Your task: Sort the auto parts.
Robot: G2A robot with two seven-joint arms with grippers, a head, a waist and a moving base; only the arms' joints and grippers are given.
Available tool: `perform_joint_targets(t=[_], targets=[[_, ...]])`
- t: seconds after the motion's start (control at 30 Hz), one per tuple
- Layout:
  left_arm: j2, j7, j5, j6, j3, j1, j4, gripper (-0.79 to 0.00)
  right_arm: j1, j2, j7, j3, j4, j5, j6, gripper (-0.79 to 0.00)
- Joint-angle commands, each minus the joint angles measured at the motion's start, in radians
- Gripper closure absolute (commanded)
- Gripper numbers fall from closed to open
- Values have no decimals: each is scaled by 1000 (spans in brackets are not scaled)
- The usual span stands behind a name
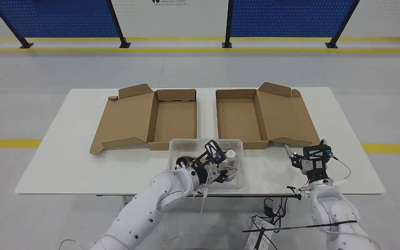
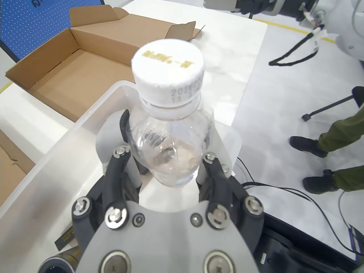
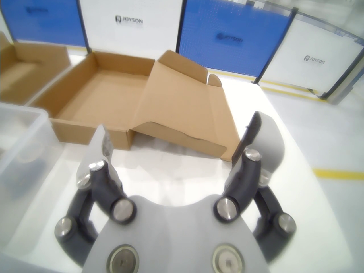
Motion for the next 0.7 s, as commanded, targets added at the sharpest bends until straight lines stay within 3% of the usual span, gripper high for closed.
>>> perform_joint_targets(t=[0.0,0.4,0.67], targets=[[5,-7,1,0,-18,12,-33,0,0,0,0,0,0,0,0,-785],[44,-35,-18,-28,-160,173,-309,0,0,0,0,0,0,0,0,-785],[64,-147,-72,-110,-208,240,-437,0,0,0,0,0,0,0,0,-785]])
